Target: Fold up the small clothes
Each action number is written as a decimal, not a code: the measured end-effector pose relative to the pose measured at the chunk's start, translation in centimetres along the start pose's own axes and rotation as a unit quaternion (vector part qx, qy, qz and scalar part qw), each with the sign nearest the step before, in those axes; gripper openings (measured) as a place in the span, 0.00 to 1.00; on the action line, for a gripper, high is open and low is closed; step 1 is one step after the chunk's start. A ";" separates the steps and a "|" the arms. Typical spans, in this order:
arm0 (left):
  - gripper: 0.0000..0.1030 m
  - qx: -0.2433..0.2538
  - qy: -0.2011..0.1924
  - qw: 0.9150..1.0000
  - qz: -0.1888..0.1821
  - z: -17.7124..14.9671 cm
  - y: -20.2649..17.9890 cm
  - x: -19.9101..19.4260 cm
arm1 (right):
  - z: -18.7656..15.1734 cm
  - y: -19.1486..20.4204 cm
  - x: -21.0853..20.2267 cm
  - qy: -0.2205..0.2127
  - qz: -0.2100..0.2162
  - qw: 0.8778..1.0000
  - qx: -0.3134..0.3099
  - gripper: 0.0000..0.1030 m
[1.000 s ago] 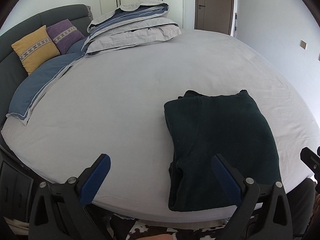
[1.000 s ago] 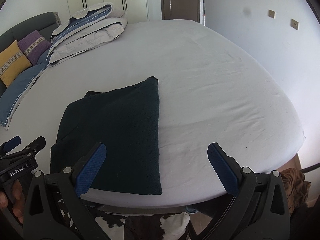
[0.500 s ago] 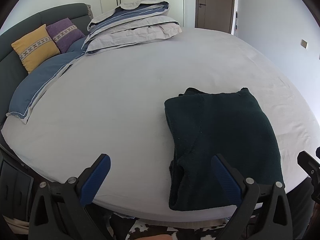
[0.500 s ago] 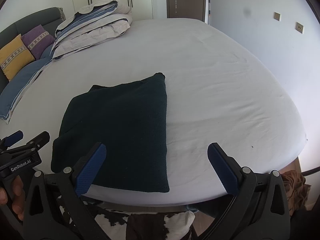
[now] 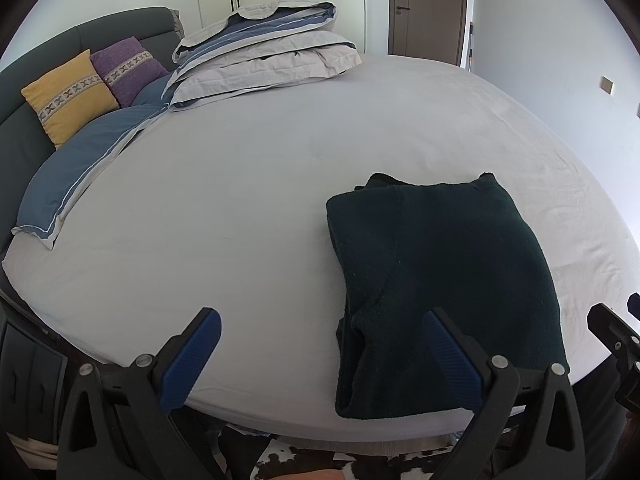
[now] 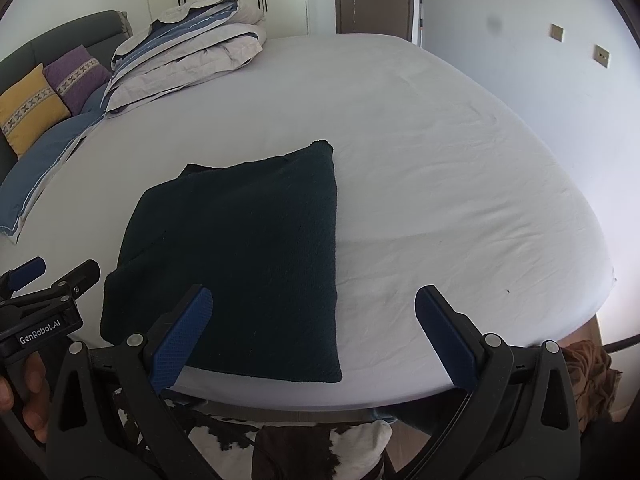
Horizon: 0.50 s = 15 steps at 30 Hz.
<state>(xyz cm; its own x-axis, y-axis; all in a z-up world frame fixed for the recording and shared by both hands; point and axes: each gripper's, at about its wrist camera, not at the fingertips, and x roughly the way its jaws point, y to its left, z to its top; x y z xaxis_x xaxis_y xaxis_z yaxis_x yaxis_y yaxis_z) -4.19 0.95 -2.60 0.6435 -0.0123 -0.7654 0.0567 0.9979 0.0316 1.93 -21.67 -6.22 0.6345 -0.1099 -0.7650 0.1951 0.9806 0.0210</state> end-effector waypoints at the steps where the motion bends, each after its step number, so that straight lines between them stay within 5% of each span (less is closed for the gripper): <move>1: 1.00 0.000 0.000 1.000 0.000 0.0 0.0 0.0 | 0.0 0.0 0.0 0.000 0.000 1.000 0.000 1.00; 15: 1.00 0.001 0.002 1.000 -0.002 -0.1 0.0 0.0 | -0.1 0.2 0.1 0.001 -0.001 1.000 0.000 1.00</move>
<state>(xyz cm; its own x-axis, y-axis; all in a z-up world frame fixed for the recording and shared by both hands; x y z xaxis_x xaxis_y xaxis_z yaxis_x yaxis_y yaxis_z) -4.28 0.93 -2.71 0.6404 -0.0164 -0.7679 0.0603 0.9978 0.0290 1.98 -21.49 -6.32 0.6325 -0.1115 -0.7665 0.1962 0.9804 0.0193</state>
